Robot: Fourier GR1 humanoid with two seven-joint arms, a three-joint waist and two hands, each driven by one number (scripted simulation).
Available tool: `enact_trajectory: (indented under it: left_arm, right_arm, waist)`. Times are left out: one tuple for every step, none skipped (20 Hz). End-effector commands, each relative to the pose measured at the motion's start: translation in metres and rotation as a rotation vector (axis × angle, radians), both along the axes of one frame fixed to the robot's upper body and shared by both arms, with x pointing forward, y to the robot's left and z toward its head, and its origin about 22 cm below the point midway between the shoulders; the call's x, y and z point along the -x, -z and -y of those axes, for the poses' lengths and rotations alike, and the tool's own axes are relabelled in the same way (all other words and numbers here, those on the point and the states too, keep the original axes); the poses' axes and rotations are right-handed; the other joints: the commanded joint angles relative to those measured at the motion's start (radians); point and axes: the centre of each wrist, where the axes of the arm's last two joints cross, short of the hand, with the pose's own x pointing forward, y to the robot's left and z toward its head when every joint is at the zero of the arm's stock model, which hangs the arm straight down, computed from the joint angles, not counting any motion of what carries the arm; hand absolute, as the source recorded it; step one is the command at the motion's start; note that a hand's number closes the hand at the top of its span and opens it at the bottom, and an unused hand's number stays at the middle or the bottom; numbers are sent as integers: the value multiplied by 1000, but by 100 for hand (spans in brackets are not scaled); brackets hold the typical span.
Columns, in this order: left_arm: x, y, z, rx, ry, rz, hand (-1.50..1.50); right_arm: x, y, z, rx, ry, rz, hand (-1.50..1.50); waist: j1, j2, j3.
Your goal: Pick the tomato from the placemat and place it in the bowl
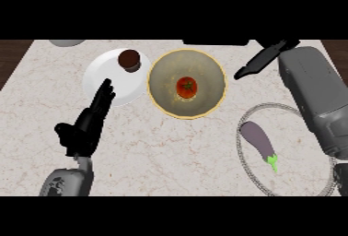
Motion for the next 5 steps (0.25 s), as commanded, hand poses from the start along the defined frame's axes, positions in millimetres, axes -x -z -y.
enact_trajectory:
  left_arm:
    - [2, -16, 10, 10, -19, 2, 0]
    - [-14, -18, -1, -11, -2, 21, 0]
    - [-2, 1, 2, -1, -5, -8, 0]
    - [2, -17, 2, -3, 13, 11, 0]
    - [-18, -8, -3, 1, -17, 0, 0]
  right_arm:
    - [7, 10, 32, -41, -70, -6, -150]
    - [6, 17, 13, -16, -97, -10, -150]
    - [9, 15, 31, -12, -96, -16, -150]
    - [7, 13, 27, -13, -79, -5, -150]
    - [11, 29, 17, -20, -93, 4, -150]
  waist:
    - [4, 0, 1]
    - [-5, -1, 0]
    - [-2, 1, 0]
    - [9, 1, 0]
    - [-5, 2, 0]
